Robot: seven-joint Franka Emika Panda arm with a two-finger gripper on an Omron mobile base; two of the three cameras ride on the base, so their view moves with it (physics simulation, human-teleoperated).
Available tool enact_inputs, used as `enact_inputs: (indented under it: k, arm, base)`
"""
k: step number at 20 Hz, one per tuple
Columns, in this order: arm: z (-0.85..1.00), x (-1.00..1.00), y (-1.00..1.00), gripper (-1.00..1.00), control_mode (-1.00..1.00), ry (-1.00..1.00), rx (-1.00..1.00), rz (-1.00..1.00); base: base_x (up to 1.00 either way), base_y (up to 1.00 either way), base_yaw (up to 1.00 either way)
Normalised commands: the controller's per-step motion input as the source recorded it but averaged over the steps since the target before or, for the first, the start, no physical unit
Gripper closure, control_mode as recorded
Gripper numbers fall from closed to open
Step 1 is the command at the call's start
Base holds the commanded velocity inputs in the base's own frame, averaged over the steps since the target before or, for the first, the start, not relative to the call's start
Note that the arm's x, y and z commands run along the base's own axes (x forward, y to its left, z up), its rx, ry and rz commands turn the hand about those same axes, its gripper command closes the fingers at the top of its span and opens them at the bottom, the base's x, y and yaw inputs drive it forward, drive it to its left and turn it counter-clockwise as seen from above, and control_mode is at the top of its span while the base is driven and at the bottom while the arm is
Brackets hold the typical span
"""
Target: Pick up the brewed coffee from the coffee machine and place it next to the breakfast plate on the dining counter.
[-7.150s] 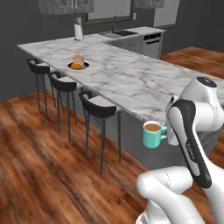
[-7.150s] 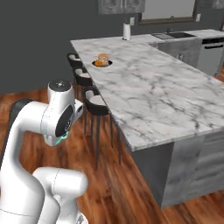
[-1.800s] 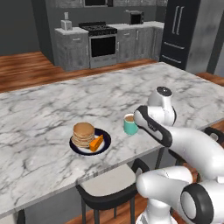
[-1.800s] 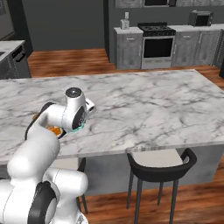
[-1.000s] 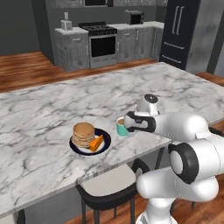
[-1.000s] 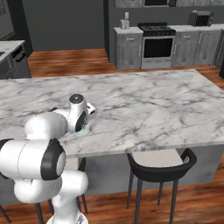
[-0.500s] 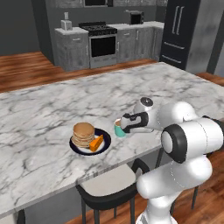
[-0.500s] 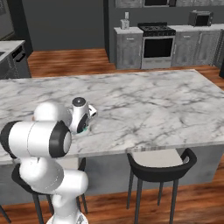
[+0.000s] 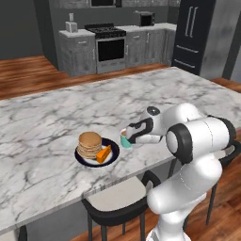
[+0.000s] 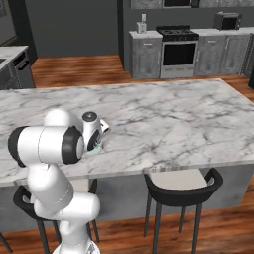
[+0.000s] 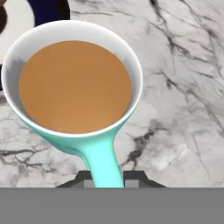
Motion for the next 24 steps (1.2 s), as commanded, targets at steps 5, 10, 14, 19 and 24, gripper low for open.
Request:
enact_inputs:
  k: [5,10,14,19,24]
  arm:
    - [-0.34,0.23,0.03,1.0,-1.0,0.0,0.0,0.0]
    - [-0.28,0.26,0.0,1.0,-1.0,0.0,0.0,0.0]
    - [-0.26,0.23,0.04,-1.0,-1.0,0.0,0.0,0.0]
    - [0.0,0.02,0.11,-1.0,-1.0,0.0,0.0,0.0]
    - [0.0,0.0,0.08,-1.0,-1.0,-0.05,0.0,0.0]
  base:
    - [0.0,0.0,0.0]
    - [0.0,0.0,0.0]
    - [0.0,0.0,0.0]
    - [0.0,0.0,0.0]
    - [0.0,0.0,0.0]
